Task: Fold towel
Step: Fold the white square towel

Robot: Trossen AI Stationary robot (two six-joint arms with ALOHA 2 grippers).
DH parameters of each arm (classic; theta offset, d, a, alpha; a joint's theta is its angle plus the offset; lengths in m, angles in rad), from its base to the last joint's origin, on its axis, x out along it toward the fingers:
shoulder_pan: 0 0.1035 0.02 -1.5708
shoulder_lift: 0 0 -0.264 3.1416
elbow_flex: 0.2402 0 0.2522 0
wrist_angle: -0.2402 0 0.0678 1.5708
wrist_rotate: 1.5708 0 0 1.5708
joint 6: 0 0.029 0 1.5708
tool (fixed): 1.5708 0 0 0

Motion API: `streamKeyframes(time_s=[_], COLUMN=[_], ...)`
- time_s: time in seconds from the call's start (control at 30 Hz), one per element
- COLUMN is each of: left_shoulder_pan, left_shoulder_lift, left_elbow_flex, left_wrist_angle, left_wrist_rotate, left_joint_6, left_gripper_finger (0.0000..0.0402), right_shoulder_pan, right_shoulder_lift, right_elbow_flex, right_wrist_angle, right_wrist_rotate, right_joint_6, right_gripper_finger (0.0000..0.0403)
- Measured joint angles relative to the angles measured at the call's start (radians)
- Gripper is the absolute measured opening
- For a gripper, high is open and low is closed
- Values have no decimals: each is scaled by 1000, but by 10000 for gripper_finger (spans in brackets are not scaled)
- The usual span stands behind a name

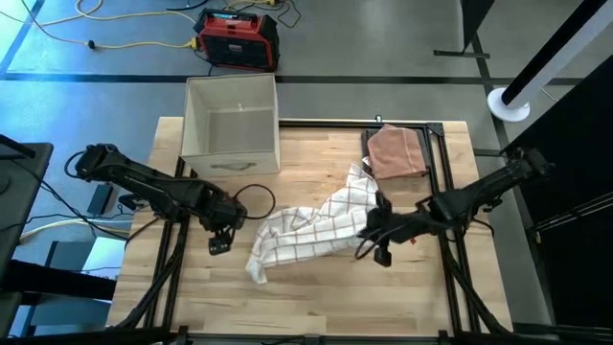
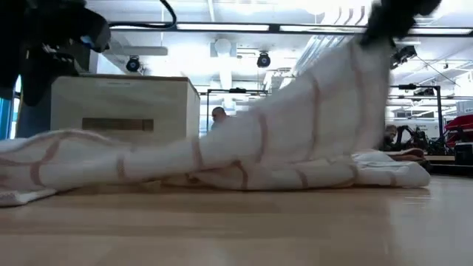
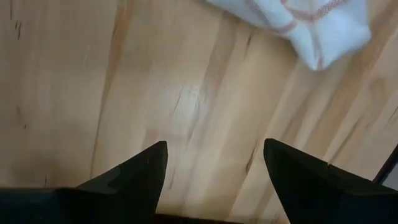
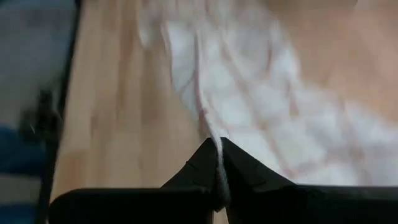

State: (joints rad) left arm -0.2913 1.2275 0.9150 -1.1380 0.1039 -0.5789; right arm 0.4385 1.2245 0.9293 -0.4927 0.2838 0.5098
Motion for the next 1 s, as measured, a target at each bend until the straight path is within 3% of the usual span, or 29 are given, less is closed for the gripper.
streamKeyframes(time_s=[0.1,0.27,0.33,0.67,0.7,0.77,0.9,1.0], left_shoulder_pan=[1,-10,-33,-172,-198,-259,-397,-453], left_shoulder_lift=[-6,-5,10,117,144,196,322,441], left_elbow_flex=[0,0,1,2,2,2,2,6], left_wrist_angle=[69,213,278,622,650,731,917,1005], left_wrist_rotate=[-12,29,34,35,27,-29,-252,-368], left_joint_6=[-1,-35,-58,-202,-272,-434,-743,-901], left_gripper_finger=[258,258,258,258,258,258,257,254], right_shoulder_pan=[-11,23,56,120,108,85,63,46], right_shoulder_lift=[-9,-9,-9,-9,-9,-9,-9,-9], right_elbow_flex=[105,233,239,216,216,216,216,216], right_wrist_angle=[-9,-159,-226,-318,-303,-272,-254,-251], right_wrist_rotate=[58,11,10,266,262,247,240,253], right_joint_6=[-81,-62,-16,167,166,172,188,137], right_gripper_finger=[0,0,0,0,0,0,0,0])
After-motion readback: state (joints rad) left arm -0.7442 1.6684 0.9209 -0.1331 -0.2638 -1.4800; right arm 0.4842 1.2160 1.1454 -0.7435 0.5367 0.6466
